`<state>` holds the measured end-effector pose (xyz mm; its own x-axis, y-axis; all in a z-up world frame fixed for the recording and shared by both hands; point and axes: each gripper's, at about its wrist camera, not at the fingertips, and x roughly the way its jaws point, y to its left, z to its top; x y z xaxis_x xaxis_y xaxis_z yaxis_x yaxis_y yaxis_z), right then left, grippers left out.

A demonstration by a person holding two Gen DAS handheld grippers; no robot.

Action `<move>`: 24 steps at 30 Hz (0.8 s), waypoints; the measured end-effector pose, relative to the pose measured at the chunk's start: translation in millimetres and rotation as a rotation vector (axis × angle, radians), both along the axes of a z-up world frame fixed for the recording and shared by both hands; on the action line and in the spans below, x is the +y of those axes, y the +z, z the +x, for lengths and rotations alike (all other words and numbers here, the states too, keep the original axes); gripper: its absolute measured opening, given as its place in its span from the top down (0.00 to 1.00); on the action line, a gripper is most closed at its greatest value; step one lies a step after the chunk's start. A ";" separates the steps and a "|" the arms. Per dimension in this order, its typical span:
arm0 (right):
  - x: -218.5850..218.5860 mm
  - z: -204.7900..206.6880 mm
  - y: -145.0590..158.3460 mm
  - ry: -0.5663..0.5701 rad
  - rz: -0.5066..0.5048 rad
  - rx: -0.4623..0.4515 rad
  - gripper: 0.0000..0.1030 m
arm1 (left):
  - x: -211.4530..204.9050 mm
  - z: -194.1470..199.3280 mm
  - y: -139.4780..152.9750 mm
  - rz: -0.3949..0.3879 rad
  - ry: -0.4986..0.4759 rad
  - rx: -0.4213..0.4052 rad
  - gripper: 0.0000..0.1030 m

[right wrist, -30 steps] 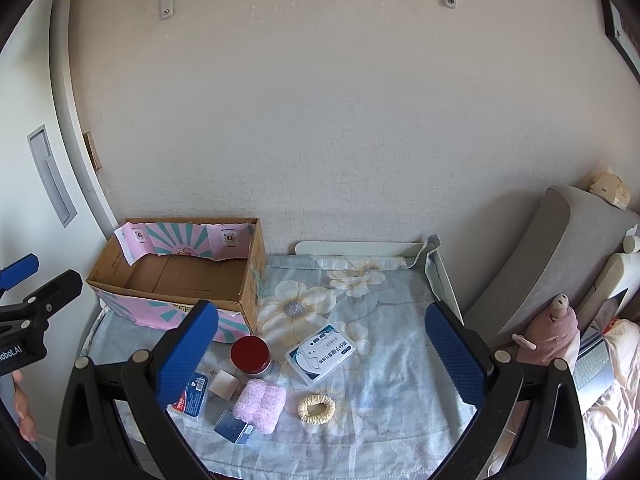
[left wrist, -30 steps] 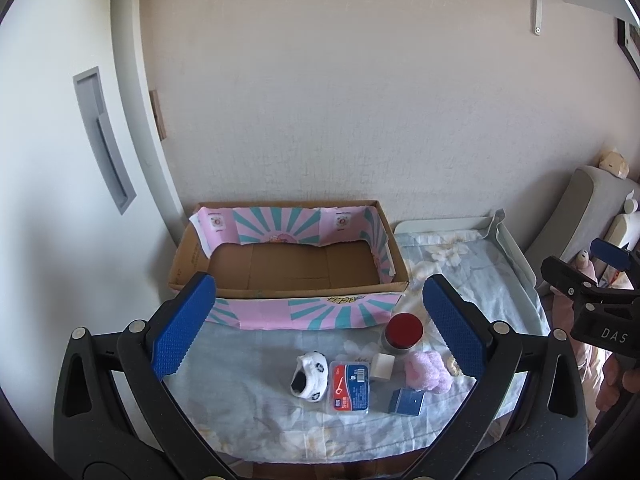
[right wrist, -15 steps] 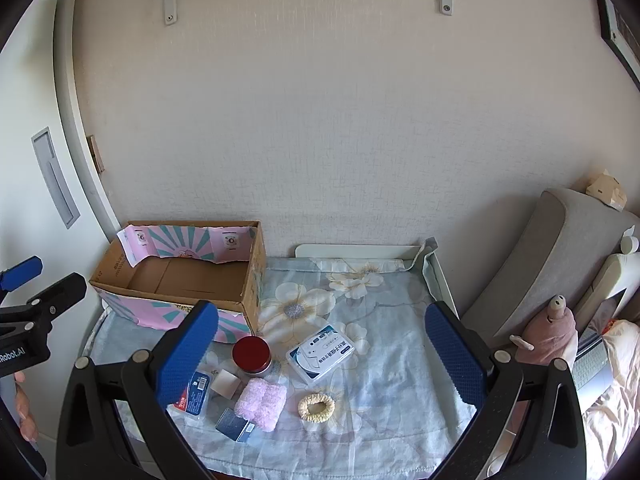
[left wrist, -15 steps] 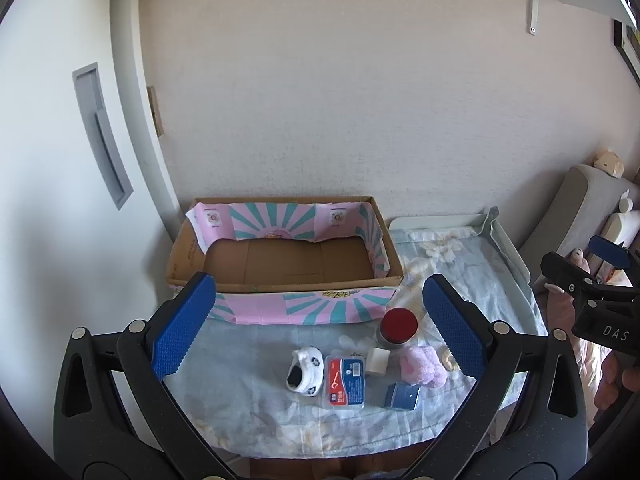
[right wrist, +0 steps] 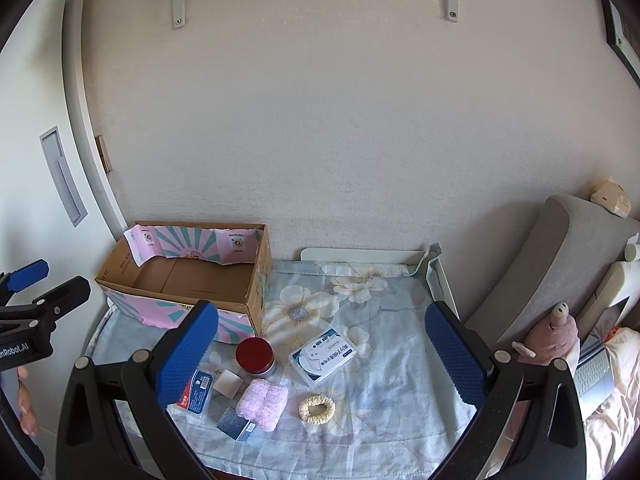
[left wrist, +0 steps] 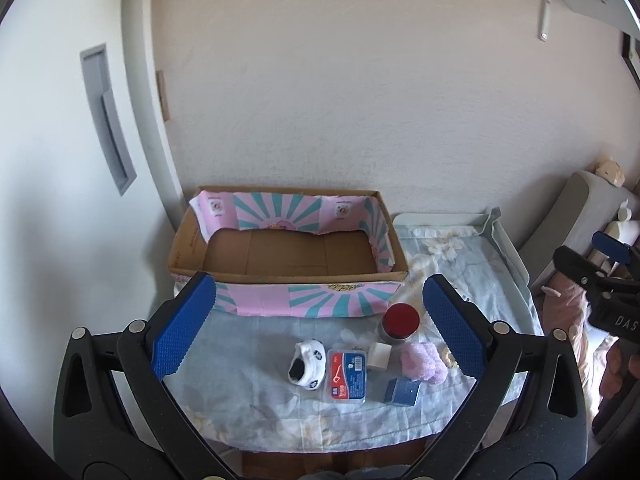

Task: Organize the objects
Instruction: 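Move both tools toward the items on the bed, then grasp the white sock with the left tool while the right tool grasps the white toothpick box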

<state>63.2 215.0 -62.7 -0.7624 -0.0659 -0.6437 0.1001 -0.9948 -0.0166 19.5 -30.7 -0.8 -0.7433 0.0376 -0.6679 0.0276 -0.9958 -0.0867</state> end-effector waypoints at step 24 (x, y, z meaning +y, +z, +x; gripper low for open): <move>18.2 -73.9 -152.8 0.357 0.090 -0.283 0.00 | -19.3 -23.4 -187.0 0.212 0.176 -0.396 0.20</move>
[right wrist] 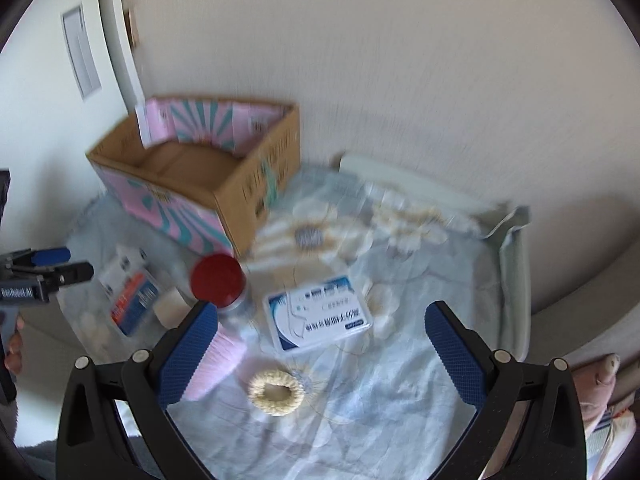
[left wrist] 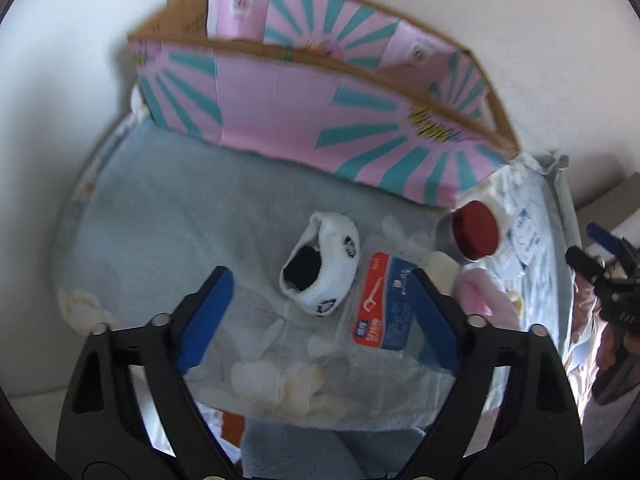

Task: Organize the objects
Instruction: 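Grasp the white sock with the left tool while the right tool grasps the white toothpick box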

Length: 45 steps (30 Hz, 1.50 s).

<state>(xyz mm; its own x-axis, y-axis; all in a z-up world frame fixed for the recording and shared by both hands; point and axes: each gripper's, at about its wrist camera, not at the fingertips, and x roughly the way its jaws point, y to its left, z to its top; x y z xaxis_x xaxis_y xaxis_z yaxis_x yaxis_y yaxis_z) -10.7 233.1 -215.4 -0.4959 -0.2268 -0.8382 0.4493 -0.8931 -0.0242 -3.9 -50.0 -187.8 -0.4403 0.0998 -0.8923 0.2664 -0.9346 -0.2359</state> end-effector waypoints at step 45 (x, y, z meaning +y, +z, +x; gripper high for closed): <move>10.6 -17.4 -54.2 0.155 0.010 -0.123 0.13 | 39.7 -16.4 21.1 -0.078 -0.157 0.002 0.67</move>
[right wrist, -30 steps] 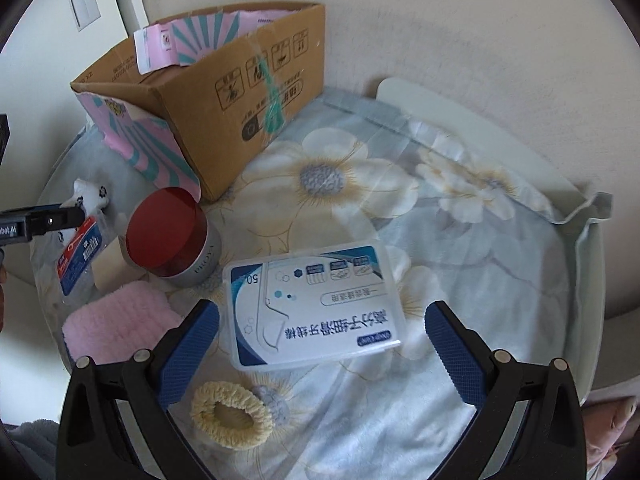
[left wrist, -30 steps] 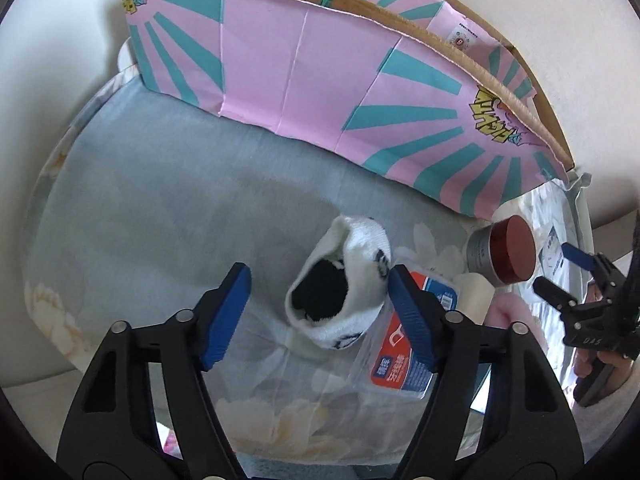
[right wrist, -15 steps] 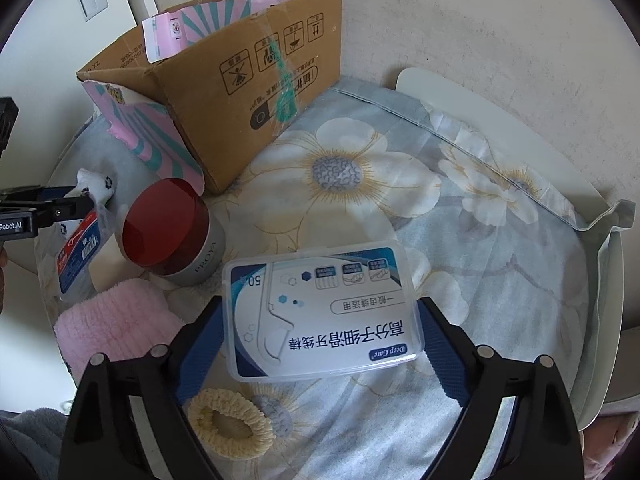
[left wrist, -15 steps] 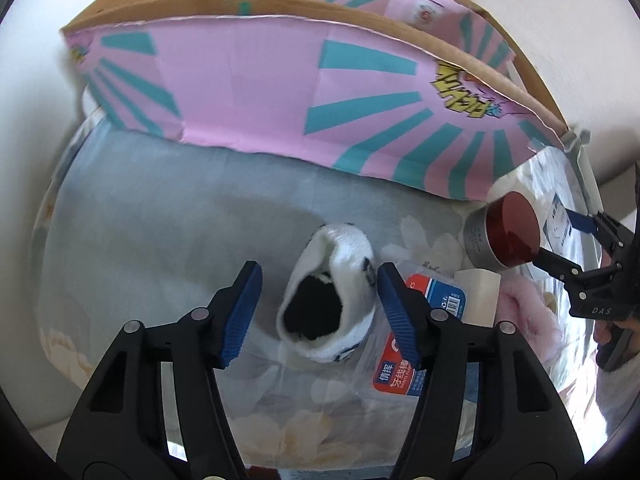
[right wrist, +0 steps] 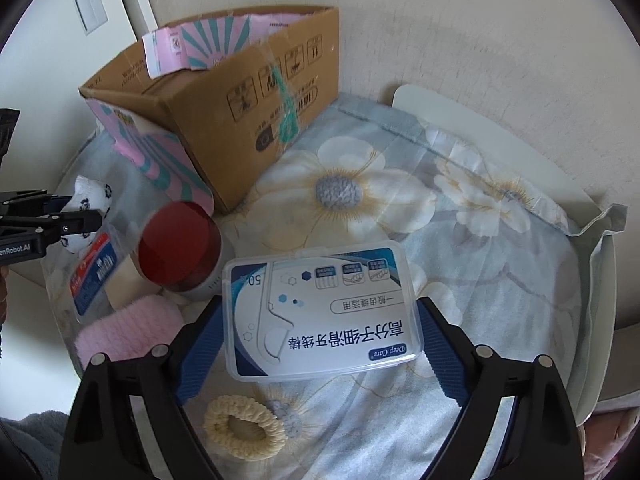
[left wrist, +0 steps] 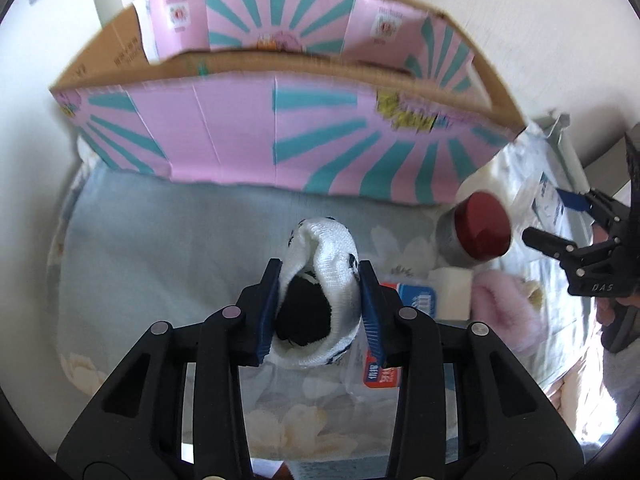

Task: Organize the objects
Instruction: 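Grasp the white sock with the left tool while the right tool grasps the white toothpick box, then carry the sock and toothpick box over the cardboard box with both tools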

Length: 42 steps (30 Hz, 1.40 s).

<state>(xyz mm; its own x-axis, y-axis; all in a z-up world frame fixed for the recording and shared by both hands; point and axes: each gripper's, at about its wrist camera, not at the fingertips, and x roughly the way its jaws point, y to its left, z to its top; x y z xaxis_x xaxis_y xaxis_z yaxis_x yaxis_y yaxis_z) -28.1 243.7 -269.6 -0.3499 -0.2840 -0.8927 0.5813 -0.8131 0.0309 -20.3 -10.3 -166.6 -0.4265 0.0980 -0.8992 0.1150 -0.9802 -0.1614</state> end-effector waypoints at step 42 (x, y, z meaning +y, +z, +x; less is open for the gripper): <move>-207.3 -114.9 110.6 -0.089 -0.112 0.052 0.13 | -137.3 -192.9 60.3 0.005 -0.221 0.038 0.67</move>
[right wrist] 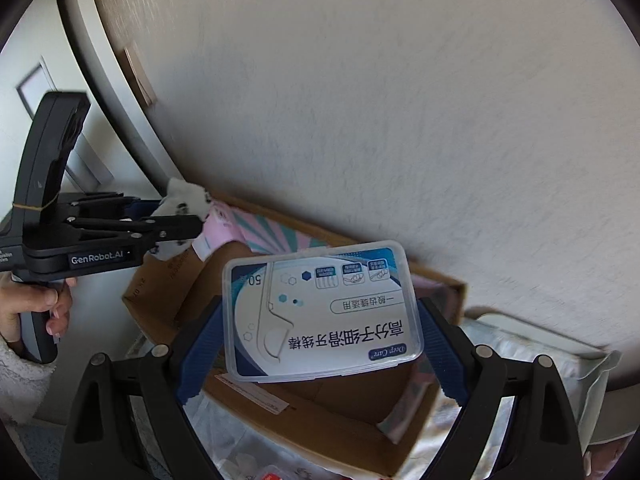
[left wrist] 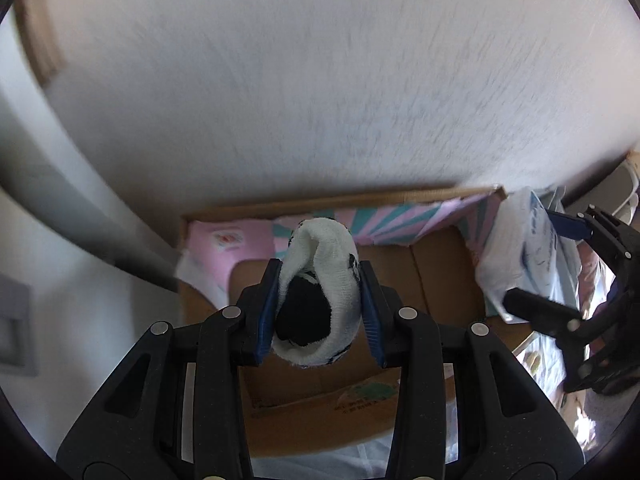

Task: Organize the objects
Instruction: 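Carry the sock and toothpick box over the cardboard box with both tools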

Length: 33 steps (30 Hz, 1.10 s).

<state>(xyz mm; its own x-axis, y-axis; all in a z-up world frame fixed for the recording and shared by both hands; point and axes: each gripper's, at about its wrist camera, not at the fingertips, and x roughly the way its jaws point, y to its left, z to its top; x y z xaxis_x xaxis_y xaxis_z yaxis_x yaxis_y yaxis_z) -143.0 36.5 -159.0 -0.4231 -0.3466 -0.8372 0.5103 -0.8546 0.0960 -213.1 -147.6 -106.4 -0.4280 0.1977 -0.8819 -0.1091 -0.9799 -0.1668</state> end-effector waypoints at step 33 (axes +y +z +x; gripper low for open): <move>5.7 20.4 -78.0 -0.063 0.104 -0.150 0.13 | 4.6 -11.0 -63.4 -0.069 -0.110 -0.126 0.60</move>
<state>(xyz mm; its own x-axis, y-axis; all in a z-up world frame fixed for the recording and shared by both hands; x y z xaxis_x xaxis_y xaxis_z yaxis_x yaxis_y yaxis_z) -122.6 42.2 -237.0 -0.3094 -0.2320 -0.9222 0.4421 -0.8937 0.0765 -224.2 -143.1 -169.8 -0.2926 0.1749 -0.9401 -0.1989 -0.9728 -0.1191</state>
